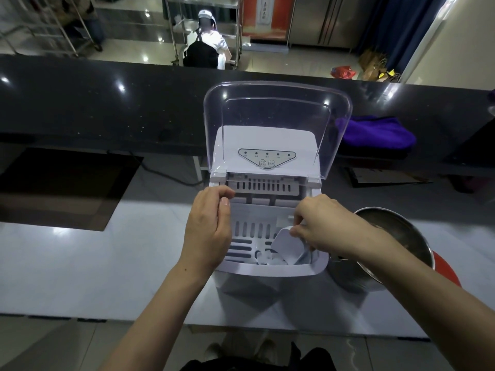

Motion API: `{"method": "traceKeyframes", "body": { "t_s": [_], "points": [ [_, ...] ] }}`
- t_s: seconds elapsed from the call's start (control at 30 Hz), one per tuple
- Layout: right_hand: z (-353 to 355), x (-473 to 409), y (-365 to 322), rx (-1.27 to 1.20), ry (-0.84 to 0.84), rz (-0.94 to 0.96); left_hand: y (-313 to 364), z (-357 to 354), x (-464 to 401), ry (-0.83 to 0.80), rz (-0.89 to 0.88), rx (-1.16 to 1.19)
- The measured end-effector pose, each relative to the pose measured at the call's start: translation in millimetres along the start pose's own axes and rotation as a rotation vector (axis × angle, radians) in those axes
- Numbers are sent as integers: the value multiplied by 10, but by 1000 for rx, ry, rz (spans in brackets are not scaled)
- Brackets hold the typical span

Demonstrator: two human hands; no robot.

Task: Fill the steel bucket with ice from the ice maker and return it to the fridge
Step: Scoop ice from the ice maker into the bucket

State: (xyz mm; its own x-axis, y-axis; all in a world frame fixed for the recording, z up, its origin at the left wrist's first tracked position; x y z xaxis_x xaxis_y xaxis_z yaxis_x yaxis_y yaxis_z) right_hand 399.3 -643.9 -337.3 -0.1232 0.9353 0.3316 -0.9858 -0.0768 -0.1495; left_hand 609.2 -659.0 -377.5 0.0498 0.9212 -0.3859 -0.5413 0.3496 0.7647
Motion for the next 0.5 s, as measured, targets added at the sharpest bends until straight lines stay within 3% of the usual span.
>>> {"method": "traceKeyframes", "body": {
  "t_s": [0.5],
  "points": [
    [-12,3,14,-111,-10,-19,12,1,9,2,15,-16]
  ]
}}
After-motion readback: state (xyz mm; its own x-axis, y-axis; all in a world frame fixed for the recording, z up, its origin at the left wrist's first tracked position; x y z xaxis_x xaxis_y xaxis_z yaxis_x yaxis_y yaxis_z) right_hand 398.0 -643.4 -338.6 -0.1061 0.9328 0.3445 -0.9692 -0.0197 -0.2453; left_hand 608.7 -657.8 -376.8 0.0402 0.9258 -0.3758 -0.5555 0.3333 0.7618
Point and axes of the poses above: each hand's wrist, its own x-axis away from the middle knuckle, its own z-axis out of the back of the hand, y = z × x, the point moved 6 cm from there along -x, towards the middle knuckle, and after that the axes turned 2 degrees about x, right-handed, at the moved point
